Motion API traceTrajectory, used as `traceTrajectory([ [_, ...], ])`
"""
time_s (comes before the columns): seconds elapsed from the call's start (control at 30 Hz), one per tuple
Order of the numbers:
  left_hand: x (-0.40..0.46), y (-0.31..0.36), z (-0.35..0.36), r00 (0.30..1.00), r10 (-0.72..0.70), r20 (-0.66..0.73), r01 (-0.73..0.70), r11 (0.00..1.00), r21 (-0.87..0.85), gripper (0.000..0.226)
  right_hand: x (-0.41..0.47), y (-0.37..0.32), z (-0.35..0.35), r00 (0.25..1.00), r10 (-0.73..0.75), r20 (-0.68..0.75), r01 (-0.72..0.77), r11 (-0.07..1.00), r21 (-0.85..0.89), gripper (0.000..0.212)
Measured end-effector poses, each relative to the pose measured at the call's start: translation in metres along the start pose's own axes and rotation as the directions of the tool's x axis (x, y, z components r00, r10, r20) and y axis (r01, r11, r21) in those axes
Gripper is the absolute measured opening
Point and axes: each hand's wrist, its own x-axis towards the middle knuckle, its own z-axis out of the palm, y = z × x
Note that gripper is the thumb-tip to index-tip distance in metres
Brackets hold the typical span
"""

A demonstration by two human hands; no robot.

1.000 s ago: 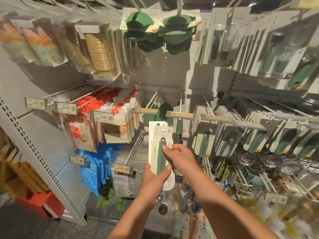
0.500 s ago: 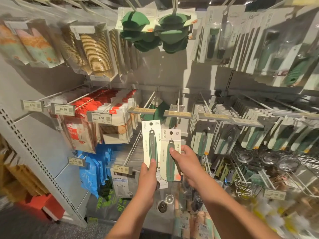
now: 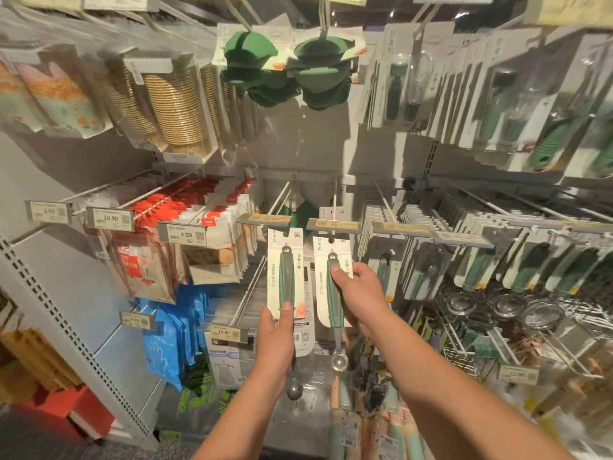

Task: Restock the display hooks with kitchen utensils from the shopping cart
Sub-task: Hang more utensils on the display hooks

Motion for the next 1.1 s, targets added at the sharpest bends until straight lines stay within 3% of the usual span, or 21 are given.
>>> traceTrajectory([
  [0.13,0.000,-0.001,-0.002,0.999,0.033,0.001,-0.033,0.999,0.025,0.046,0.008,0.000,0.004,1.000,0.018,-0.019,-0.019,1.000,-0.008,0.027],
  [0.27,-0.001,-0.001,-0.005,1.000,0.011,0.006,-0.011,1.000,0.017,0.017,0.020,-0.003,0.008,0.995,0.065,-0.071,-0.065,0.998,0.013,0.049],
  [0.4,-0.002,0.003,-0.008,1.000,0.015,0.021,-0.016,1.000,0.012,0.012,0.027,-0.004,0.006,0.994,0.100,-0.051,-0.101,0.995,-0.019,0.067],
  [0.47,-0.001,0.003,-0.012,1.000,0.020,0.021,-0.020,1.000,0.009,0.012,0.029,0.002,0.006,0.991,0.115,-0.071,-0.117,0.992,-0.035,0.062],
  [0.57,0.000,0.003,-0.013,0.999,0.026,0.026,-0.027,0.999,0.025,0.018,0.025,0.005,0.012,0.991,0.106,-0.075,-0.111,0.992,-0.064,0.019],
  [0.87,-0.003,0.000,0.001,0.994,0.029,0.110,-0.031,0.999,0.021,0.021,0.012,-0.007,0.041,0.999,-0.019,0.036,0.025,0.984,-0.178,0.037],
  [1.1,-0.002,-0.002,0.004,0.983,0.034,0.181,-0.045,0.998,0.054,0.023,0.015,0.000,0.035,0.997,0.013,0.077,-0.002,0.991,-0.133,0.022],
])
